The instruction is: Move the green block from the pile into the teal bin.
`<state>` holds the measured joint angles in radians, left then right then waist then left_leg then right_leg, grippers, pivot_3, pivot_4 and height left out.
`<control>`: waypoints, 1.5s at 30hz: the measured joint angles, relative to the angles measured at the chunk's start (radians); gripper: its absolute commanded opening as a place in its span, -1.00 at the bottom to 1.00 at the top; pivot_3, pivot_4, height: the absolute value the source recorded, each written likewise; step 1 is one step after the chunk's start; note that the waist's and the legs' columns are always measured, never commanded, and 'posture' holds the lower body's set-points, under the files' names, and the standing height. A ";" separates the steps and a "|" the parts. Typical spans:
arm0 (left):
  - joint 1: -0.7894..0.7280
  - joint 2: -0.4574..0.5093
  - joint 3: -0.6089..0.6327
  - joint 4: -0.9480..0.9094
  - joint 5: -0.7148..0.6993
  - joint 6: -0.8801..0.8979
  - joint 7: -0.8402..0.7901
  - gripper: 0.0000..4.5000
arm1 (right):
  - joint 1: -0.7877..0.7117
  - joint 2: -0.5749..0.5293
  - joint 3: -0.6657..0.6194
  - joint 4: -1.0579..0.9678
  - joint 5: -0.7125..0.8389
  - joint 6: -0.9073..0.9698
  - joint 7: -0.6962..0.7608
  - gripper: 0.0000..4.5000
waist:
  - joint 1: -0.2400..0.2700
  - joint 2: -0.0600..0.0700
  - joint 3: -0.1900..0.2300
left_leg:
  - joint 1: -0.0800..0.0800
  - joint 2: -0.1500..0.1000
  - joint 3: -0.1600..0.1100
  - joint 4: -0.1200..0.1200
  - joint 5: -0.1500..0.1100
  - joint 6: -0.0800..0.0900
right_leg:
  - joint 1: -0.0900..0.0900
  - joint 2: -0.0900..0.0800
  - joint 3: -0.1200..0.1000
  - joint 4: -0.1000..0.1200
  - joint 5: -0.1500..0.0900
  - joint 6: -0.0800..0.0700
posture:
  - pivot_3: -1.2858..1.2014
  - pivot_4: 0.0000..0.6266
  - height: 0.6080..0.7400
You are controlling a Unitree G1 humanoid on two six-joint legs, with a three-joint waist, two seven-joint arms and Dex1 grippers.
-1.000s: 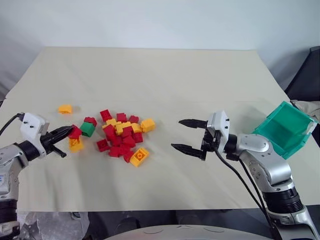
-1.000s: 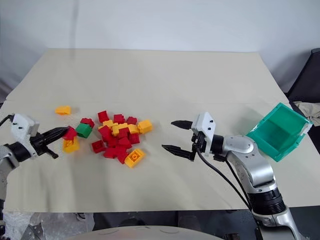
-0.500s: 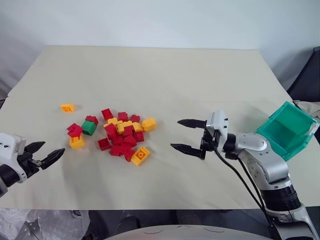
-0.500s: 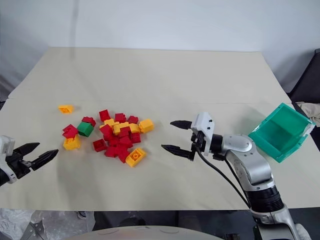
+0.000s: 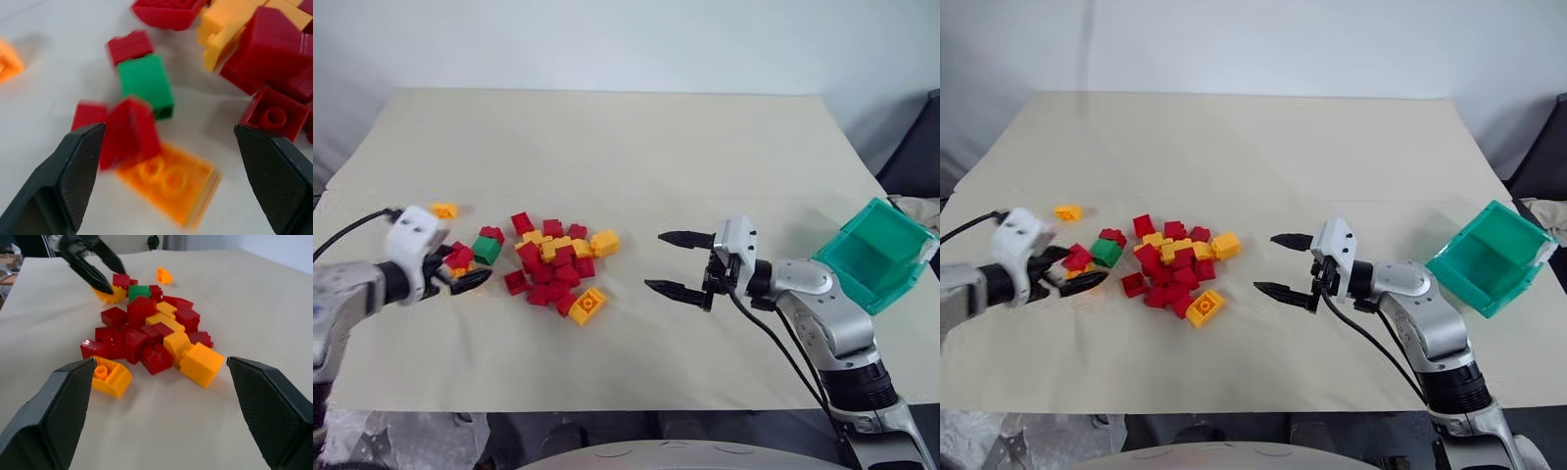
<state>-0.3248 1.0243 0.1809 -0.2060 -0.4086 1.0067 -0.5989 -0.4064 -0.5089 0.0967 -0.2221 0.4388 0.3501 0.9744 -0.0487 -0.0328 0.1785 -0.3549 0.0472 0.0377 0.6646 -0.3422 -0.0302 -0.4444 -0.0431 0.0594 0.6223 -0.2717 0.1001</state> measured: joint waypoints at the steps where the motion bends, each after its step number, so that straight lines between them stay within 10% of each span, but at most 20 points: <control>1: -0.041 0.009 -0.031 0.022 0.008 0.035 0.002 0.99 | 0.001 0.000 0.002 0.000 -0.001 0.000 -0.002 1.00 | 0.001 0.000 0.000 | 0.000 0.000 0.000 0.000 0.000 0.000 | 0.000 0.000 0.000 0.000 0.000 0.000 | 0.03 -0.52 1.00; 19: -0.464 -0.074 -0.439 0.453 0.199 0.064 -0.163 0.99 | -0.018 0.008 0.008 0.018 -0.012 0.003 -0.010 1.00 | 0.001 0.001 0.001 | 0.000 0.000 0.002 0.003 0.001 0.000 | 0.000 0.003 0.001 0.004 0.000 0.000 | 0.03 -0.52 1.00; 30: -0.539 -0.090 -0.496 0.532 0.271 0.071 -0.215 -0.33 | -0.017 0.013 0.008 0.020 -0.020 0.002 -0.028 1.00 | 0.003 0.001 0.001 | 0.000 0.000 0.001 0.004 0.001 0.001 | 0.000 0.003 0.001 0.005 0.000 0.000 | 0.03 -0.52 1.00; 45: -0.505 -0.197 -0.299 0.258 0.169 -0.104 -0.277 -0.33 | 0.044 -0.084 -0.081 0.003 -0.007 0.010 -0.028 1.00 | 0.030 0.002 0.002 | -0.006 -0.001 0.001 0.011 0.001 0.001 | 0.000 0.001 0.001 0.004 0.002 0.003 | 0.03 -0.52 1.00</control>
<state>-0.8302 0.8269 -0.1183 0.0523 -0.2400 0.9028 -0.8764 -0.3627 -0.5932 0.0157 -0.2193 0.4315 0.3605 0.9462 -0.0183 -0.0310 0.1801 -0.3606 0.0463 0.0384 0.6754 -0.3411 -0.0288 -0.4447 -0.0419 0.0605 0.6263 -0.2701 0.1036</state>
